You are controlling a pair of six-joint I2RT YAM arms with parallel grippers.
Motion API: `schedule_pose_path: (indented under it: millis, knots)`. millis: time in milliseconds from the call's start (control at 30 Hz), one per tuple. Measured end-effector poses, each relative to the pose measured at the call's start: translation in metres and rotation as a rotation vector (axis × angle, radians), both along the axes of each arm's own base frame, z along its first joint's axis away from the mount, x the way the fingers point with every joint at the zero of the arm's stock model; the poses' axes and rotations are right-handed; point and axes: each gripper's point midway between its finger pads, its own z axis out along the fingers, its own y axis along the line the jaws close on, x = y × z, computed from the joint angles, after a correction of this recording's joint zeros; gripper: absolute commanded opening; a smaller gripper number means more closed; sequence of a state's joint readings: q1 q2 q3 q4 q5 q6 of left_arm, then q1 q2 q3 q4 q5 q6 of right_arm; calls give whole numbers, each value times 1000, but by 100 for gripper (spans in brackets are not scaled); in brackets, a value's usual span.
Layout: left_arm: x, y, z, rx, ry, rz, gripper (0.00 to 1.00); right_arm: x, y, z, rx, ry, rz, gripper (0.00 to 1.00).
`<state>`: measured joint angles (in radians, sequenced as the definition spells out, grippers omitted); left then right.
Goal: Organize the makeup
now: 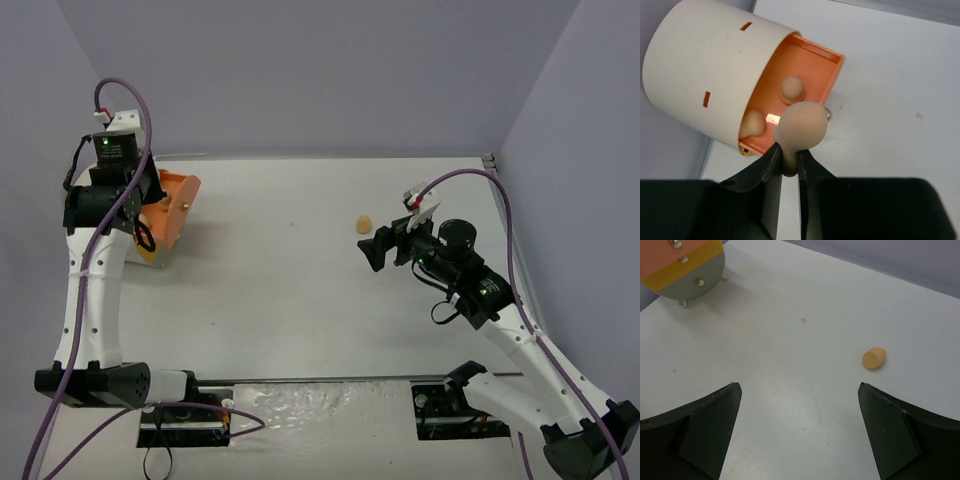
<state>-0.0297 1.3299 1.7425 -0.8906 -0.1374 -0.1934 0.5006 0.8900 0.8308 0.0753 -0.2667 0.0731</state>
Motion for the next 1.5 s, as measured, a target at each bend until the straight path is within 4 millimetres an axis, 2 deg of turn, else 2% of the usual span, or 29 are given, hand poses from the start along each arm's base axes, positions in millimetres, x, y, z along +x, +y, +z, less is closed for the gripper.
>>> schedule_pose_path:
  millis: [100,267,367,600,867,967,1100,1233,1367,1500]
  knots:
    - [12,14,-23,-8,80,40,1,2,-4,-2,-7,2,-23,100]
    - [26,33,-70,-24,222,90,20,3,-8,-3,-14,-3,-44,100]
    - [26,39,-84,-34,264,114,32,2,-9,-4,-16,-1,-48,100]
    - [24,41,-82,-59,255,122,53,4,-11,-5,-21,1,-61,100]
    - [20,35,-72,-85,224,103,57,7,-15,-9,-31,8,-86,100]
    - [16,33,-64,-93,199,99,61,12,-17,-15,-45,22,-113,100]
    - [10,24,-50,-128,147,72,74,27,-24,-35,-77,78,-183,99]
    - [-10,0,-42,-209,67,0,85,49,-29,-74,-137,189,-259,97]
    - [-41,-33,-46,-287,15,-104,95,73,-29,-115,-208,295,-317,93]
    - [-62,-62,-58,-312,-19,-216,97,101,-23,-141,-241,357,-353,86]
